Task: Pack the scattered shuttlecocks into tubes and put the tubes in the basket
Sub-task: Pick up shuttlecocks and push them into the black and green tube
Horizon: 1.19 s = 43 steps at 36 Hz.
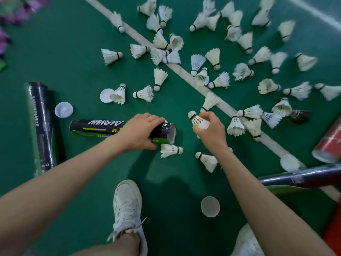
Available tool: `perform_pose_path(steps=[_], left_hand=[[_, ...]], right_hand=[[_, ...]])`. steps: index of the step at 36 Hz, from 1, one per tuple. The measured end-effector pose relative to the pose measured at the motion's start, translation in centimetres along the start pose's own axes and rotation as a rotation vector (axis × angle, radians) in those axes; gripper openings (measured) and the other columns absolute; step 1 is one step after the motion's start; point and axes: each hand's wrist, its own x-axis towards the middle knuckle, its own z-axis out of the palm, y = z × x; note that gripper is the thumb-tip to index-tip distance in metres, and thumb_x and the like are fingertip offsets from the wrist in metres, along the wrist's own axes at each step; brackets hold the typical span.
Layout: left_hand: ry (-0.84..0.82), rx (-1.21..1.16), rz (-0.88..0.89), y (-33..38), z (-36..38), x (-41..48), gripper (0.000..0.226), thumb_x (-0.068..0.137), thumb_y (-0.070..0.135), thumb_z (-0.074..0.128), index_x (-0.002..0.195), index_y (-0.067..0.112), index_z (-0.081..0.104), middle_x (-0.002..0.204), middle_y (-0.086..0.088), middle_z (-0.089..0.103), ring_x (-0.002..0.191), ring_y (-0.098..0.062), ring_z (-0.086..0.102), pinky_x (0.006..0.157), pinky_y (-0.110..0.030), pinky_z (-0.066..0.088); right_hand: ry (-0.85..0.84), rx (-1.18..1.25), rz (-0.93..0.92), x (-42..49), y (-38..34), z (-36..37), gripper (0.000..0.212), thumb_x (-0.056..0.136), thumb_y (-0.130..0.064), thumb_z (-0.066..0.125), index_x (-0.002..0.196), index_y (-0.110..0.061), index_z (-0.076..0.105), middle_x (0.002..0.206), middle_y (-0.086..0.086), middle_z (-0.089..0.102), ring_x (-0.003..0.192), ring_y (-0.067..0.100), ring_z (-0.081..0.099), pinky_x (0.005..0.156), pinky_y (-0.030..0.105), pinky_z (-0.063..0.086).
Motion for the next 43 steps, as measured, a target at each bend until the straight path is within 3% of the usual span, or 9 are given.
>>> perform_pose_path(steps=[5,10,14,20,24,28,35,39,43], left_hand=[[0.147,-0.129,0.026,3.4,-6.4,-0.4,0.089,0.071,0.045,0.074,0.145,0.015,0.035,0.138,-0.003,0.05,0.124,-0.023,0.044,0.105,-0.034,0.037],[0.225,-0.177,-0.011,7.3,-11.5,-0.4,0.089,0.067,0.049,0.069,0.143,0.018,0.035,0.13,-0.002,0.048,0.117,-0.02,0.043,0.1,-0.041,0.042],[0.265,-0.144,-0.014,10.4,-15.7,0.0,0.087,0.072,0.04,0.075,0.145,0.018,0.032,0.13,-0.003,0.045,0.112,-0.024,0.05,0.093,-0.035,0.045],[0.325,-0.046,0.077,15.7,-19.9,0.5,0.087,0.075,0.041,0.073,0.147,0.02,0.028,0.135,0.0,0.042,0.115,-0.022,0.05,0.09,-0.032,0.044],[0.381,-0.071,0.095,16.2,-20.0,0.9,0.088,0.074,0.04,0.073,0.147,0.02,0.028,0.139,0.0,0.04,0.116,-0.023,0.05,0.094,-0.038,0.047],[0.45,-0.134,0.081,13.7,-18.7,1.4,0.087,0.072,0.038,0.075,0.145,0.018,0.033,0.135,-0.003,0.043,0.116,-0.025,0.049,0.094,-0.039,0.047],[0.467,-0.239,0.044,10.3,-14.2,1.1,0.084,0.073,0.035,0.076,0.144,0.017,0.035,0.135,-0.003,0.045,0.114,-0.025,0.05,0.089,-0.033,0.043],[0.462,-0.197,0.04,9.5,-11.0,1.2,0.084,0.069,0.036,0.076,0.141,0.014,0.041,0.13,-0.007,0.05,0.108,-0.03,0.054,0.086,-0.038,0.048],[0.428,-0.2,0.015,9.4,-8.3,1.5,0.084,0.069,0.036,0.076,0.142,0.012,0.04,0.13,-0.009,0.05,0.107,-0.031,0.054,0.086,-0.04,0.048]], right_hand=[[0.09,0.106,-0.054,-1.0,-3.1,-5.6,0.031,0.081,-0.012,0.071,0.11,-0.019,0.06,0.106,-0.002,0.061,0.087,0.007,0.055,0.06,0.001,0.04],[0.118,0.038,-0.215,-3.2,-6.9,-11.3,0.033,0.081,-0.016,0.073,0.112,-0.019,0.062,0.111,-0.002,0.054,0.099,0.009,0.051,0.081,0.013,0.036],[0.094,-0.043,-0.351,-5.2,-9.9,-16.4,0.031,0.083,-0.02,0.072,0.112,-0.017,0.063,0.107,-0.004,0.052,0.096,0.005,0.047,0.078,0.007,0.028],[-0.002,-0.066,-0.47,-7.3,-12.5,-21.0,0.035,0.09,-0.017,0.058,0.125,-0.015,0.051,0.119,0.0,0.054,0.108,0.008,0.05,0.096,0.021,0.038],[0.024,0.144,-0.426,-7.4,-13.3,-21.0,0.034,0.092,-0.002,0.038,0.124,-0.014,0.041,0.124,0.004,0.045,0.114,0.015,0.045,0.099,0.028,0.038],[0.154,0.25,-0.401,-6.6,-13.1,-19.5,0.053,0.086,0.008,0.038,0.122,-0.031,0.031,0.133,-0.004,0.032,0.121,0.011,0.042,0.099,0.035,0.043],[0.216,0.371,-0.285,-5.3,-11.5,-14.8,0.059,0.082,-0.003,0.069,0.128,-0.023,0.039,0.136,-0.001,0.031,0.113,0.005,0.054,0.087,0.017,0.048],[0.132,0.356,-0.342,-4.8,-11.2,-11.9,0.058,0.088,-0.004,0.063,0.134,-0.02,0.032,0.138,0.002,0.03,0.111,0.008,0.057,0.077,0.005,0.044],[0.042,0.579,-0.235,-4.7,-10.2,-9.6,0.053,0.096,-0.028,0.053,0.139,-0.038,0.023,0.146,-0.01,0.025,0.126,0.013,0.045,0.103,0.032,0.041]])
